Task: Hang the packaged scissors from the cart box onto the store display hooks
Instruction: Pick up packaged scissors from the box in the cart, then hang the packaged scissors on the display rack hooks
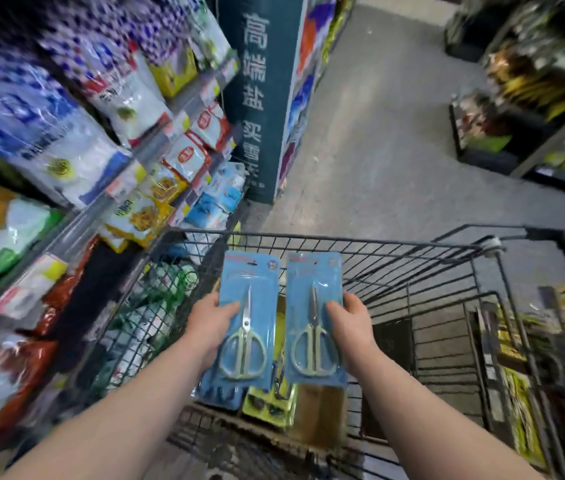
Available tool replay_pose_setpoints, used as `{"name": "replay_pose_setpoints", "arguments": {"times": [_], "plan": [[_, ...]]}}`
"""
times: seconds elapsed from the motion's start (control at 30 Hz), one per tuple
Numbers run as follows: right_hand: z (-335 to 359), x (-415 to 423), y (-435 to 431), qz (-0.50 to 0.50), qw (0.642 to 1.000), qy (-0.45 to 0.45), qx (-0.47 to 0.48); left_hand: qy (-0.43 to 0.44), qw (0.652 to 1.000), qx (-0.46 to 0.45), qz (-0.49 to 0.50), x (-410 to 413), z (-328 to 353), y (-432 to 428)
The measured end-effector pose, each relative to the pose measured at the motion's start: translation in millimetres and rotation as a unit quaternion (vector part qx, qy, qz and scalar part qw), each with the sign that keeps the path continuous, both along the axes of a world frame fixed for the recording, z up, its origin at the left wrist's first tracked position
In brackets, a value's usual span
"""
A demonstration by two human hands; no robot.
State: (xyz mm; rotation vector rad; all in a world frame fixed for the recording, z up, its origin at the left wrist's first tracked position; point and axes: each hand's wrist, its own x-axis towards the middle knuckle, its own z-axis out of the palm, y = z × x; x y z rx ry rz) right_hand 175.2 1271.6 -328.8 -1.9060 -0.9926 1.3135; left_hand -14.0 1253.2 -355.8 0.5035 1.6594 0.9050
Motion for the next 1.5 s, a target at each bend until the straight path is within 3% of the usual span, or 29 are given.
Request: {"name": "replay_pose_setpoints", "arguments": {"times": [0.37,0.73,1.2,1.37,1.5], "plan": [[44,-6,-13,0.188,0.977,0.092,0.042,0.011,0.980,0.051,0.191,10,65,-74],[99,-50,-104,0.421,0.893,0.141,0.068,0.039,0.900,0.088,0.425,14,121,-229],[129,-166,-306,0.603,0.776,0.168,0.075,0.115,0.771,0.103,0.618,-15,157,-482],[134,-204,-403,0.653,0.731,0.169,0.101,0.136,0.738,0.106,0.653,-36,167,-581],[140,-236,-474,0.669,0.718,0.160,0.103,0.142,0.729,0.114,0.660,-57,175,-657]]}}
